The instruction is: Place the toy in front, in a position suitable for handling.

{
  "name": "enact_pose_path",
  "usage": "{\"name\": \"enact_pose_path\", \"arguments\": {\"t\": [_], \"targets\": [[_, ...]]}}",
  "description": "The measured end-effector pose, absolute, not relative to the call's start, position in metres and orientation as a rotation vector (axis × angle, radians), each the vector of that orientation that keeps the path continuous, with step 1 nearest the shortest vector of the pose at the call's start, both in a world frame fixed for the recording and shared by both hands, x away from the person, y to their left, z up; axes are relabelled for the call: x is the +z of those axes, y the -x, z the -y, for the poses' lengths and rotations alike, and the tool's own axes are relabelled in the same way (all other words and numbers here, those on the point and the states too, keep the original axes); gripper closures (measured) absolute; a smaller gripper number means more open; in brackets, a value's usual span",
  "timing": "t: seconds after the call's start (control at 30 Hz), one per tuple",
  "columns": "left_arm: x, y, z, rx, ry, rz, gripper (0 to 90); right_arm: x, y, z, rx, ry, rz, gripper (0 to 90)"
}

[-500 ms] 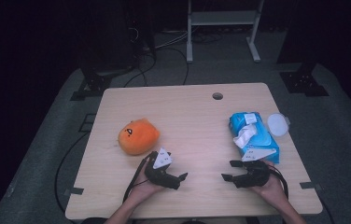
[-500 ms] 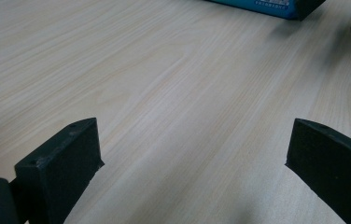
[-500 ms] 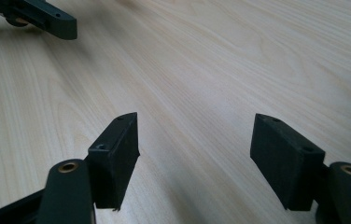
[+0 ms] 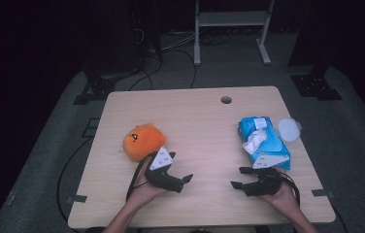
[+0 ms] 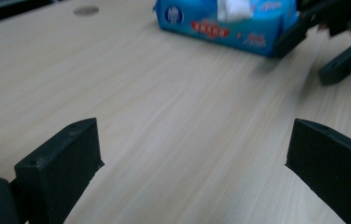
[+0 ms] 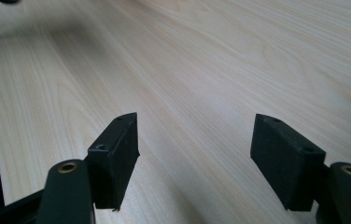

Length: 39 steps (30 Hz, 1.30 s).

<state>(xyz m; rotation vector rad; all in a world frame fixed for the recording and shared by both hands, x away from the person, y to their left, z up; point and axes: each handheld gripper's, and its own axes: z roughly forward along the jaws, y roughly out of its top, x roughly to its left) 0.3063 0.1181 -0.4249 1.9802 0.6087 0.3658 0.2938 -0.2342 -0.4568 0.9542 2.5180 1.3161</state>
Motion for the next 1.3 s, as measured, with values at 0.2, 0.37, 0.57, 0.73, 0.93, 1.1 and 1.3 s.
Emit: {"name": "enact_pose_path", "arguments": {"t": [0.2, 0.37, 0.57, 0.73, 0.93, 1.1, 1.3], "targets": [[-0.392, -0.313, -0.144, 0.405, -1.917, -0.604, 2.6, -0.458, -0.296, 0.236, 1.315, -0.972, -2.517, 31.1], [-0.371, -0.321, -0.167, 0.503, -1.879, -0.615, 2.6, -0.457, -0.295, 0.235, 1.311, -0.964, -2.52, 31.1], [-0.366, -0.341, -0.2, 0.6, -1.877, -0.673, 2.6, -0.458, -0.294, 0.235, 1.307, -0.958, -2.525, 31.2], [-0.377, -0.355, -0.225, 0.622, -1.886, -0.768, 4.3, -0.458, -0.294, 0.233, 1.306, -0.952, -2.53, 31.3], [-0.4, -0.368, -0.24, 0.64, -1.917, -0.873, 4.4, -0.458, -0.294, 0.23, 1.292, -0.94, -2.542, 31.5], [-0.412, -0.376, -0.241, 0.672, -1.942, -0.954, 4.3, -0.459, -0.293, 0.227, 1.284, -0.928, -2.557, 31.4], [-0.425, -0.382, -0.23, 0.582, -2.006, -0.962, 3.3, -0.459, -0.292, 0.225, 1.282, -0.913, -2.564, 31.9]]}}
